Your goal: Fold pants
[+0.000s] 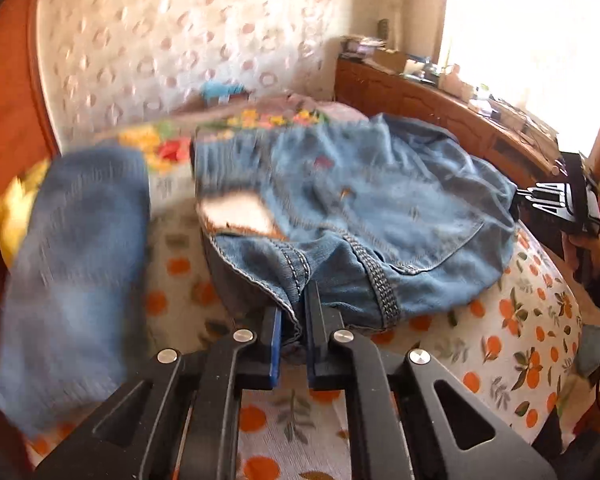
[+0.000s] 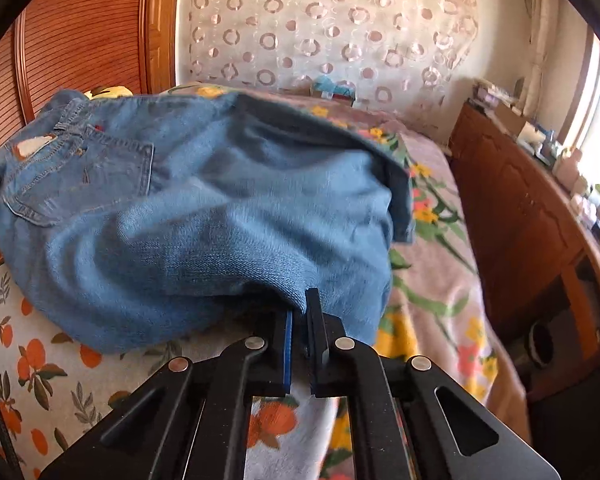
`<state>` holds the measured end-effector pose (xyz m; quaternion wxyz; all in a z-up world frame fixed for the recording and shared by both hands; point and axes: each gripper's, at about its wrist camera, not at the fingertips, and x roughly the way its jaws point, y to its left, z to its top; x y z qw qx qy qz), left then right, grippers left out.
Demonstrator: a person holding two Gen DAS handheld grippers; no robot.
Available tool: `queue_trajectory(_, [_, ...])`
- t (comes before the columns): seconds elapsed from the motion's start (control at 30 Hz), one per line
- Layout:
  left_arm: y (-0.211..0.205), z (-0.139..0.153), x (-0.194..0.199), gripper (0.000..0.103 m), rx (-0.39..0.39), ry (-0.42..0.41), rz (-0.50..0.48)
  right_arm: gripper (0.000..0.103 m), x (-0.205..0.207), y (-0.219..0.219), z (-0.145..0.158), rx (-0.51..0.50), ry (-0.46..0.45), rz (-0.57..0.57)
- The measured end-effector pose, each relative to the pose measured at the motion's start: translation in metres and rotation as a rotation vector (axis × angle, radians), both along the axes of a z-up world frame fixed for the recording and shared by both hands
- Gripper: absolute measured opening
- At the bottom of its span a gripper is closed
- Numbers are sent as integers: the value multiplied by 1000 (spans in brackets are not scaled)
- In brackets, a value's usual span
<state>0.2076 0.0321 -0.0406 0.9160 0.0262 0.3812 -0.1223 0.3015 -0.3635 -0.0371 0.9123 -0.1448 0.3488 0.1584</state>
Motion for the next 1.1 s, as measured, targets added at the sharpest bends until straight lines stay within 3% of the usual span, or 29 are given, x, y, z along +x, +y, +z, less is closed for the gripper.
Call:
queue_trajectory(0.13, [-9, 32, 4, 9, 35, -68, -19, 5, 2, -1, 23, 3, -43, -1])
queue_trajectory(0.4, [3, 88, 13, 8, -35, -170, 35, 4, -1, -3, 60, -26, -146, -35])
queue_trajectory(0.7, [26, 128, -35, 7, -33, -272, 74, 4, -65, -3, 88, 35, -198, 27])
queue_trajectory(0.83, [41, 109, -68, 7, -33, -223, 79, 4, -95, -10, 70, 103, -121, 76])
queue_trajectory(1.1, [34, 23, -113, 9, -26, -29, 57, 6, -124, -23, -9, 120, 76, 63])
